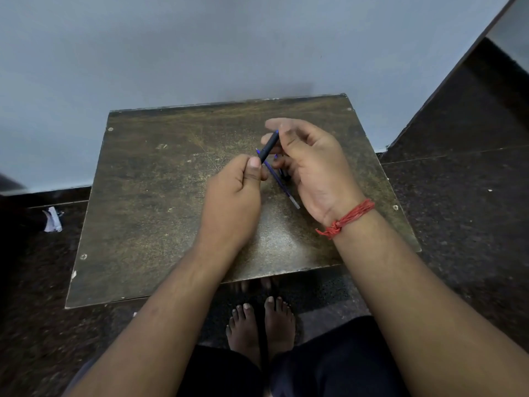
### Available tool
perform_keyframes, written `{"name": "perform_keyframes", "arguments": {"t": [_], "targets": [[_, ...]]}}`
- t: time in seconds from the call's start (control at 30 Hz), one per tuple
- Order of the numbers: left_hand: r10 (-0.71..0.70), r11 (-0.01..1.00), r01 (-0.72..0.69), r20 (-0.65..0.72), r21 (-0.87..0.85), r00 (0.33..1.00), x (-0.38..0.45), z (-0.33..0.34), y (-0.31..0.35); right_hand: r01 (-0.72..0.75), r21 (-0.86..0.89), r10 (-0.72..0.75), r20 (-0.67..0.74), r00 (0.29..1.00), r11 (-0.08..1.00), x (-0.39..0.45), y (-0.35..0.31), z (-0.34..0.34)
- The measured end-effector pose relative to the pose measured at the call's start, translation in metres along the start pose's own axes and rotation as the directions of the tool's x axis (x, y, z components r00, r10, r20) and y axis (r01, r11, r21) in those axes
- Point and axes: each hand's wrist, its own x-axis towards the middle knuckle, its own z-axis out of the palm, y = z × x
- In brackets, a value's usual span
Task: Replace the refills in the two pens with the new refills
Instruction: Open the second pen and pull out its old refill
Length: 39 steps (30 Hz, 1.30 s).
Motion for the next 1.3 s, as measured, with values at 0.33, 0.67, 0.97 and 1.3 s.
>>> {"name": "perform_keyframes", "arguments": {"t": [0.33,0.67,0.97,1.3], "targets": [[0.065,0.997,-0.063,-0.025,0.053,0.998,-0.001,0.000,-0.003,-0.012,-0.021,0.010,-0.068,0.998,1.000,-0.002,0.001,0.000],[0.019,0.999,-0.019,0.001,-0.036,1.000,0.001,0.001,-0.003,-0.094,0.096,0.098,-0.043,0.994,0.991,-0.003,-0.007,-0.002],[0.025,0.999,-0.024,0.012,-0.025,1.000,0.001,0.001,-0.003,-0.096,0.080,0.100,-0.054,0.993,0.992,-0.004,-0.004,0.000],[0.020,0.999,-0.020,0.005,-0.030,1.000,0.001,0.001,-0.003,-0.141,0.167,0.150,-0.041,0.988,0.976,-0.004,-0.009,-0.002]]}}
